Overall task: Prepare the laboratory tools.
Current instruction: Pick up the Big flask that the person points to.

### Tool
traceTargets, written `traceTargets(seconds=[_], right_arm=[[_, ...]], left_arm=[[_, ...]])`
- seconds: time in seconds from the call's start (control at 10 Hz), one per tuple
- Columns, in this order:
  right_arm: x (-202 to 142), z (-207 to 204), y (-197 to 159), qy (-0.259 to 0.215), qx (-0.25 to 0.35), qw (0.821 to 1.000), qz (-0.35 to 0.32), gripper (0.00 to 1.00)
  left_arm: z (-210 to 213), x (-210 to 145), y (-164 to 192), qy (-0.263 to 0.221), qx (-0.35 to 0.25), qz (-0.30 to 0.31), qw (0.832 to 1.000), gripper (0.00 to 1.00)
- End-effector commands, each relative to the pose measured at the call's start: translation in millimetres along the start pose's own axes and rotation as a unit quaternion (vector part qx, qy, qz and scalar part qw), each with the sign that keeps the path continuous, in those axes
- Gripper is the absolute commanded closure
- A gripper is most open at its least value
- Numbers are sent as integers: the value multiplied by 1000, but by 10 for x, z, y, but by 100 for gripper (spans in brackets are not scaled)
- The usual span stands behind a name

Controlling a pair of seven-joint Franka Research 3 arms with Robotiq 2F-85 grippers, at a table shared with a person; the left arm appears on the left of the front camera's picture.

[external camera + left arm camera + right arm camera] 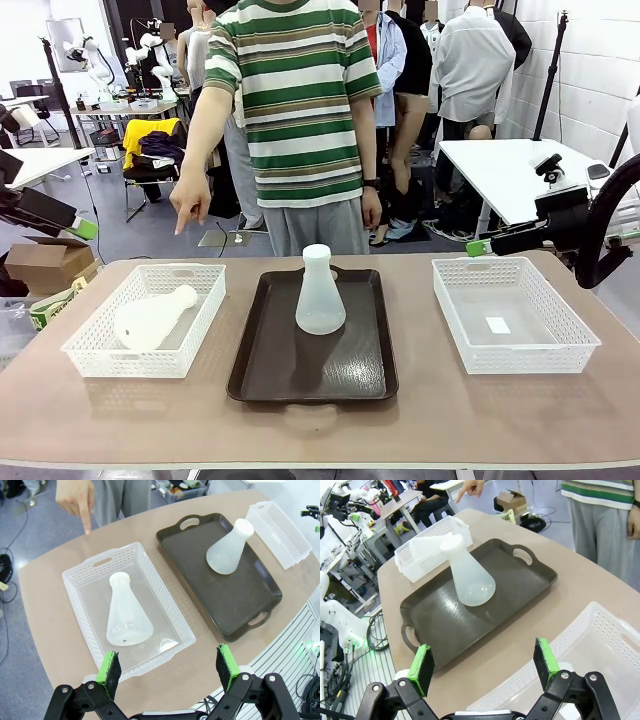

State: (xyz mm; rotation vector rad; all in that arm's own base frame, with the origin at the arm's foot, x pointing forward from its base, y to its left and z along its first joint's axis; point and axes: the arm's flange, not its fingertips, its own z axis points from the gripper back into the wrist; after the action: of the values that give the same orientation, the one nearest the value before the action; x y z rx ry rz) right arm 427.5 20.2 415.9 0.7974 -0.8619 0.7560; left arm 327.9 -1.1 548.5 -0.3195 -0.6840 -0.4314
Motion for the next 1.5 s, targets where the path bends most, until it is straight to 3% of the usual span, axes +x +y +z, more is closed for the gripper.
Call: traceTargets(seconds=[0.0,0.3,0.4,0.7,1.0,1.4], right_arm=[[-9,-9,17,1,1,1000,1,0],[-9,-9,17,1,1,1000,1,0],[-9,-9,17,1,1,1000,1,0],[-9,-9,17,1,1,1000,1,0],[-9,-9,17,1,1,1000,1,0],[-9,-9,17,1,1,1000,1,0]], left_arm=[[0,0,0,0,0,0,1000,0],[-250,492,-80,77,89,7,993,0],[-416,722,-74,153,105,-28,982,0],[-989,1258,189,212,145,-35,966,0],[-1748,1370,501,279,155,-32,947,0],[-2335,1248,758,282,118,-44,951,0]])
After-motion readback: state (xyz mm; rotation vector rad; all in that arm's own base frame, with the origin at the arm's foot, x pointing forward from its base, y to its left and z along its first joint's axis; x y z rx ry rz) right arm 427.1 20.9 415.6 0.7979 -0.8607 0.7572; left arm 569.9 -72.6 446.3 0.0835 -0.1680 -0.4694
